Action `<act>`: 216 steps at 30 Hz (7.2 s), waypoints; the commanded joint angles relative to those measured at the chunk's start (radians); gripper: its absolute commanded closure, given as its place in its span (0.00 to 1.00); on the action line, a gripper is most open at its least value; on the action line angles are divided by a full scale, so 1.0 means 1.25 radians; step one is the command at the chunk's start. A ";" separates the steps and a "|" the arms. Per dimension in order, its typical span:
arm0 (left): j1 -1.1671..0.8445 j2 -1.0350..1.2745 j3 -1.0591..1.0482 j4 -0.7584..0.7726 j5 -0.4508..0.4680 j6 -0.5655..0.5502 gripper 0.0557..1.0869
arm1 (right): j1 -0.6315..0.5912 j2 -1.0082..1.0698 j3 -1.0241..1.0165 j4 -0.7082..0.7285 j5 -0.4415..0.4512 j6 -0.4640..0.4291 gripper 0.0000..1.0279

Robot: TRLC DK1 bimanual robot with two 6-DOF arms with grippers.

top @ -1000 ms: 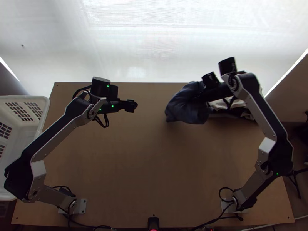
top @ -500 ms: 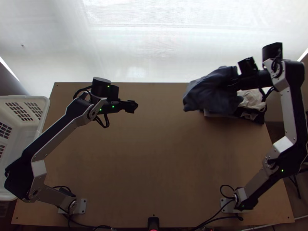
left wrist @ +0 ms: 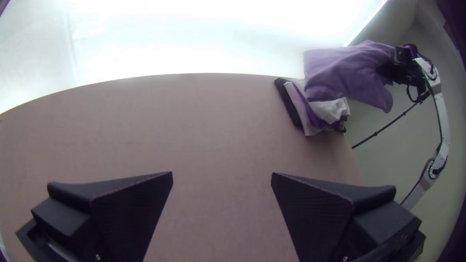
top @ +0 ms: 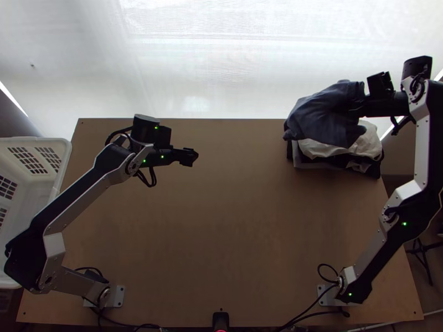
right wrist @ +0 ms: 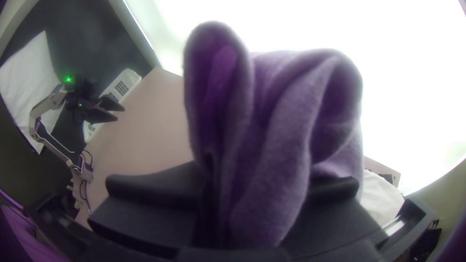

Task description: Fold the t-shirt

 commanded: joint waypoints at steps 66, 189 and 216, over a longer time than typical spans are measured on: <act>0.016 0.074 0.074 0.025 0.001 0.014 0.04 | -0.209 0.011 -0.153 0.361 0.284 0.024 0.04; 0.129 0.025 0.032 -0.047 0.024 0.020 0.04 | 0.179 -0.160 -0.575 0.577 0.495 -0.004 0.97; 0.116 0.040 0.057 -0.035 0.034 0.000 0.04 | 0.180 -0.327 -0.702 0.462 0.443 0.012 0.97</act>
